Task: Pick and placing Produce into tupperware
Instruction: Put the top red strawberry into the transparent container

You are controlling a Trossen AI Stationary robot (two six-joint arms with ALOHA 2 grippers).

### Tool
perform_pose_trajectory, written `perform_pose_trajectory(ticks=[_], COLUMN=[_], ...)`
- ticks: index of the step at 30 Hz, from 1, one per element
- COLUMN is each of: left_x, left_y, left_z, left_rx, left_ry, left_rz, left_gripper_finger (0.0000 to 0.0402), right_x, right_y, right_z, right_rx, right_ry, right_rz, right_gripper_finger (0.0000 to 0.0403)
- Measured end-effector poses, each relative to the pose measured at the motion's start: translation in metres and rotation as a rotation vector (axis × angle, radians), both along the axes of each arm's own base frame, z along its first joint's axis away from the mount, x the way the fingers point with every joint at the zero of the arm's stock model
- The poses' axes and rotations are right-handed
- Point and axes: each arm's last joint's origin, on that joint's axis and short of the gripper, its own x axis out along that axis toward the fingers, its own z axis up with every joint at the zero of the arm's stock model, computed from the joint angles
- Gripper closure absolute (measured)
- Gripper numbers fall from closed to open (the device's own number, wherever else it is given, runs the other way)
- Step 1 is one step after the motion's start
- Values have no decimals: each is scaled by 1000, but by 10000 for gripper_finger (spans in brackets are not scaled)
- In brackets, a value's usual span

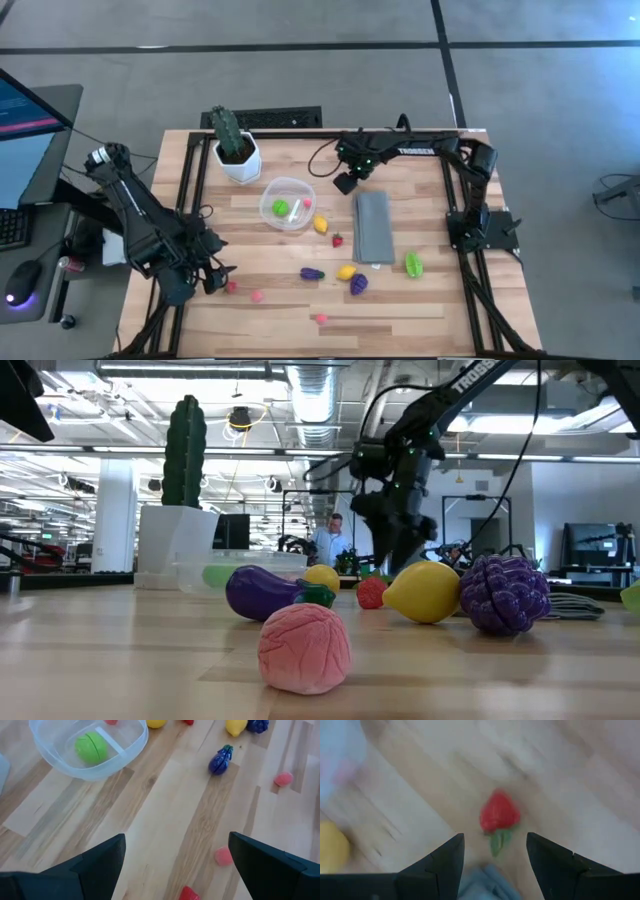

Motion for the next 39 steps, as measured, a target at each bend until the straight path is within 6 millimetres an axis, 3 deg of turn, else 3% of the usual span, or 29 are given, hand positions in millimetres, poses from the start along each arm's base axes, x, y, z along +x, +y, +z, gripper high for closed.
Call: perform_pose_trajectory(ticks=[5,39], left_x=[-2,-5], left_y=[-3,-7], left_z=[0,1], left_rx=[-24,-46], left_ry=[-9,-59], left_rz=[1,17], left_gripper_finger=[58,58], right_x=[8,9], right_y=[-2,-1], right_z=[-4,-11], right_rx=[-11,-89], right_ry=[-39,-8], right_rz=[-16,88], right_gripper_finger=[164,164])
